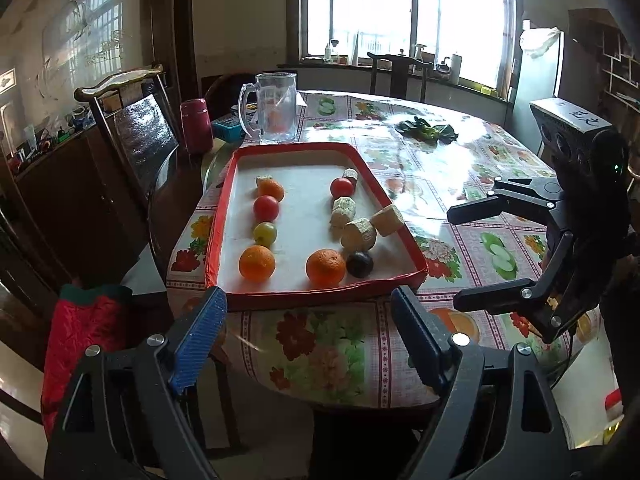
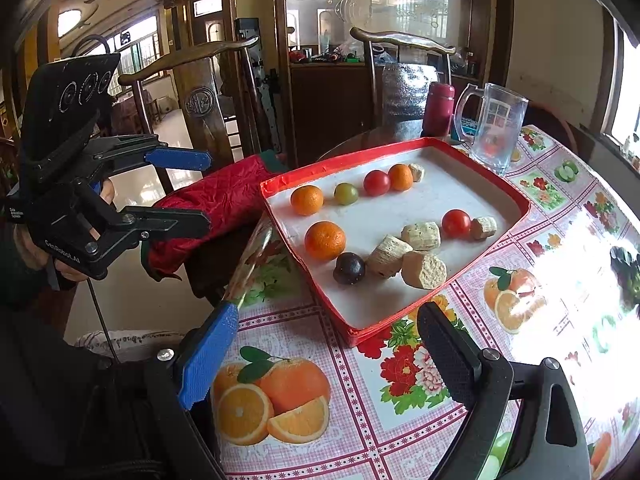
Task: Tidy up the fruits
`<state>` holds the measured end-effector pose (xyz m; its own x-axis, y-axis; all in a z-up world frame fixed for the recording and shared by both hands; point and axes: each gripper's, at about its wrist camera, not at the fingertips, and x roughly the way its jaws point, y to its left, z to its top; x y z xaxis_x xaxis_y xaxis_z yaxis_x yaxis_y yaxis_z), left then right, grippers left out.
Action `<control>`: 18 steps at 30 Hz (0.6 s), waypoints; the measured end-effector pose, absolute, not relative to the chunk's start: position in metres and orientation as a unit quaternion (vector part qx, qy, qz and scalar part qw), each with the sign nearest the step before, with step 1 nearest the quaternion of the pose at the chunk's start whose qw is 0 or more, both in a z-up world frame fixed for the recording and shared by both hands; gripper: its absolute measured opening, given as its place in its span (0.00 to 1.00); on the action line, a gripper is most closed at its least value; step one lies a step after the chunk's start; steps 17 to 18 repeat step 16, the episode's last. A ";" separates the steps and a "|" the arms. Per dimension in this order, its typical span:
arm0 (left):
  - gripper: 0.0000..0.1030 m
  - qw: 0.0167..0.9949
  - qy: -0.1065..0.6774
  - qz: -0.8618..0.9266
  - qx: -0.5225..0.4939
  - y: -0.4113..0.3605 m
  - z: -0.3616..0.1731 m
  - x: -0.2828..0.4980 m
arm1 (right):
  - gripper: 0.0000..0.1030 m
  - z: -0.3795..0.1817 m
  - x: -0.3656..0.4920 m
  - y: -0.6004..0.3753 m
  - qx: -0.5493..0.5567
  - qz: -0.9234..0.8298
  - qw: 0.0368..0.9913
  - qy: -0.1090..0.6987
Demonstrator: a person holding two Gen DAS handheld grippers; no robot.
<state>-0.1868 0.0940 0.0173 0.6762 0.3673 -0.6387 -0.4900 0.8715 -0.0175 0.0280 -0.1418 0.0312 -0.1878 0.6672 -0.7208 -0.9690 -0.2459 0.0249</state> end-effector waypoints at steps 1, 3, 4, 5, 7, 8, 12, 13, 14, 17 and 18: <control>0.82 0.910 0.326 0.236 -0.094 0.094 0.018 -0.187 | 0.89 0.031 0.028 -0.142 -0.303 0.729 0.561 0.250; 0.82 0.910 0.326 0.238 -0.094 0.095 0.017 -0.187 | 0.89 0.031 0.028 -0.141 -0.304 0.728 0.562 0.249; 0.82 0.910 0.327 0.238 -0.094 0.095 0.017 -0.187 | 0.89 0.031 0.028 -0.141 -0.304 0.728 0.562 0.249; 0.82 0.909 0.327 0.239 -0.095 0.096 0.016 -0.187 | 0.89 0.032 0.028 -0.140 -0.304 0.728 0.562 0.249; 0.82 0.909 0.328 0.238 -0.096 0.097 0.015 -0.188 | 0.89 0.032 0.027 -0.140 -0.303 0.729 0.562 0.248; 0.82 0.908 0.329 0.239 -0.097 0.097 0.015 -0.187 | 0.89 0.032 0.027 -0.140 -0.303 0.729 0.562 0.249; 0.82 0.909 0.327 0.239 -0.097 0.096 0.015 -0.188 | 0.89 0.032 0.026 -0.140 -0.302 0.730 0.561 0.248; 0.82 0.909 0.327 0.239 -0.097 0.096 0.016 -0.188 | 0.89 0.033 0.026 -0.140 -0.302 0.730 0.561 0.247; 0.82 0.909 0.326 0.239 -0.097 0.096 0.016 -0.188 | 0.89 0.033 0.026 -0.141 -0.301 0.730 0.561 0.247; 0.82 0.909 0.326 0.242 -0.097 0.096 0.017 -0.187 | 0.89 0.032 0.026 -0.141 -0.298 0.730 0.562 0.249; 0.82 0.909 0.326 0.242 -0.097 0.096 0.017 -0.187 | 0.89 0.032 0.026 -0.141 -0.298 0.730 0.562 0.249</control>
